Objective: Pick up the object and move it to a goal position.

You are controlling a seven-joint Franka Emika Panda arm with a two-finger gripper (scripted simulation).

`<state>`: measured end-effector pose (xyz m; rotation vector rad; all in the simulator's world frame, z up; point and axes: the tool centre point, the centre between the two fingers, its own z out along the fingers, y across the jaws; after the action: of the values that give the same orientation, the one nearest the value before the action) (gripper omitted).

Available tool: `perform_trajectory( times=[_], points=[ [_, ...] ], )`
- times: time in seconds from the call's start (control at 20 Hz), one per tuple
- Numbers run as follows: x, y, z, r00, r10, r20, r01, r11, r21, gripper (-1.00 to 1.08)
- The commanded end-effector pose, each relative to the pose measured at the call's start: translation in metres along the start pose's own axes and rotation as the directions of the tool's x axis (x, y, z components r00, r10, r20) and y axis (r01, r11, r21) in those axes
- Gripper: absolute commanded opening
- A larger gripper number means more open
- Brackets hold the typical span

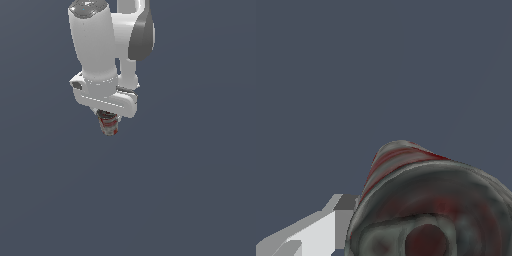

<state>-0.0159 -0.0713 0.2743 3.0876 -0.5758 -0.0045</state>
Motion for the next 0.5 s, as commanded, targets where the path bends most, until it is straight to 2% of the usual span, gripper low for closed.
perform_trajectory(
  times=[0.0, 0.45],
  points=[
    [0.009, 0.000, -0.025, 1.000, 0.000, -0.003, 0.000, 1.000, 0.001, -1.00],
    [0.037, 0.001, -0.091, 1.000, -0.001, -0.003, 0.001, 1.000, 0.001, -1.00]
  ],
)
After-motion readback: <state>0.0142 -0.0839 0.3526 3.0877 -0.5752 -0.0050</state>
